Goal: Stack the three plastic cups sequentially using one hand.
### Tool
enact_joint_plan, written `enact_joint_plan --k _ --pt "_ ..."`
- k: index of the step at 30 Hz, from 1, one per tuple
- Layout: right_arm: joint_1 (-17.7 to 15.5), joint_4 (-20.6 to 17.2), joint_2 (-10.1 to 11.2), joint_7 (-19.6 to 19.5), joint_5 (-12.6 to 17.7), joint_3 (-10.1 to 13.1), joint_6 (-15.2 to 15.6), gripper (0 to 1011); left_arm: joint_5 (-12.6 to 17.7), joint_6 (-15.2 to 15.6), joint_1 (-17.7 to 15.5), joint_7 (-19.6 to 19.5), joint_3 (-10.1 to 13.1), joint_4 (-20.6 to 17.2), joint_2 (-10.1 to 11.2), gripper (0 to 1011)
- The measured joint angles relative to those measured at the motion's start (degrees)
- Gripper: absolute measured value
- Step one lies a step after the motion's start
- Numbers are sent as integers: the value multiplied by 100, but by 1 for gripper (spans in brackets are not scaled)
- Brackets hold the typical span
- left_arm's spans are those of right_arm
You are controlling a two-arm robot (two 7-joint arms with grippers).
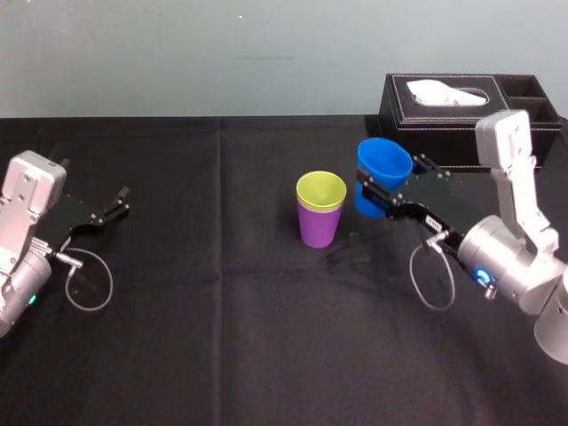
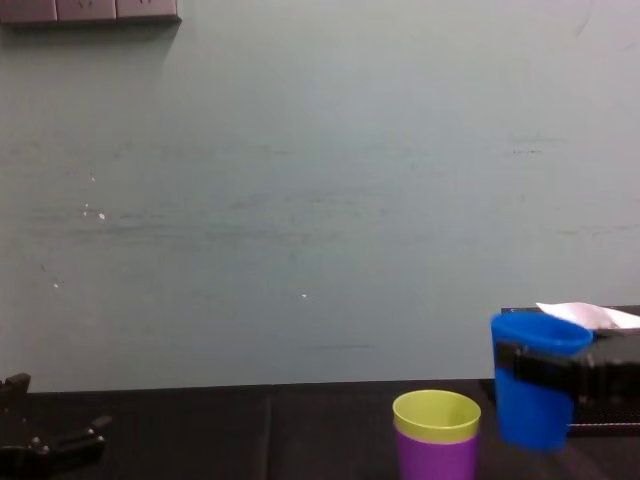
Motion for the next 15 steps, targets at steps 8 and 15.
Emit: enact_joint_plan --k 8,15 --pt "192 -324 91 121 274 -142 352 723 0 0 0 0 0 0 0 1011" --pt "438 -303 63 124 347 -390 520 723 0 0 0 0 0 0 0 1011"
